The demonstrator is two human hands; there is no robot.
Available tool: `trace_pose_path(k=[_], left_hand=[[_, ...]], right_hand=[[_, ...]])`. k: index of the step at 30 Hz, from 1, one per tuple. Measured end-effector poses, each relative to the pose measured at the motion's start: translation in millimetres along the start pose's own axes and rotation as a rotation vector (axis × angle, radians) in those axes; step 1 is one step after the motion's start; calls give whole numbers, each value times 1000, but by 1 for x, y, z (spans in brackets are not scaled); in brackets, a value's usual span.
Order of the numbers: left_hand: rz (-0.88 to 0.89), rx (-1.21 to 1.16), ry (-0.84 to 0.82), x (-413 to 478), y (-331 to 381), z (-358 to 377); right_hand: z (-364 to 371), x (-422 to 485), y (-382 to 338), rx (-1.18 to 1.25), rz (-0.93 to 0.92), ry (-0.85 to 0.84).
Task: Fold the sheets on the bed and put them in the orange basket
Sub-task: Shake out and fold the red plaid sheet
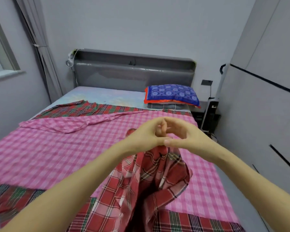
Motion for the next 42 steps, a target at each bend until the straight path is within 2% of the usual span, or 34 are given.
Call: trace_pose_path(k=[1,3,5,9,12,16,18,22,24,29,35,42], left_hand=[[7,-10,-11,0,2,2],[21,-14,4,-2,4,-1],[42,-12,63,-7,2,-9],[110,-76,196,-16,-9,-21],[156,-134,363,-25,-26,-29],[288,223,620,-39,-43,-33],[341,327,717,-46,-52,-36],[361,286,990,-60,-67,-54],[366,253,1059,-64,-68,-62],[344,221,1083,-65,-64,-83],[428,364,1005,-71,-64,-97],[224,435,973,-89,-116,-100]], right_hand=[[9,2,1,-91,-2,-69],[13,5,8,-286,18,-71],[10,7,8,-384,11,2],[3,9,-8,-636,-87,252],[1,13,-15,-757,-122,375],[-19,22,-36,-708,-143,528],[-30,27,-51,-671,-162,581],[-56,36,-83,-609,-194,675],[-65,40,-97,-604,-200,717],[-84,49,-116,-579,-205,764],[-96,57,-130,-638,-191,819],[-110,63,-141,-606,-141,906]])
Point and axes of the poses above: each hand's wrist, its own x-axis towards the middle knuckle, its own z-axis out of the palm, y = z × x, the point moved 6 cm from there along x, towards the middle knuckle, and after that the axes turned 15 degrees about -x, right-handed, at the moved point
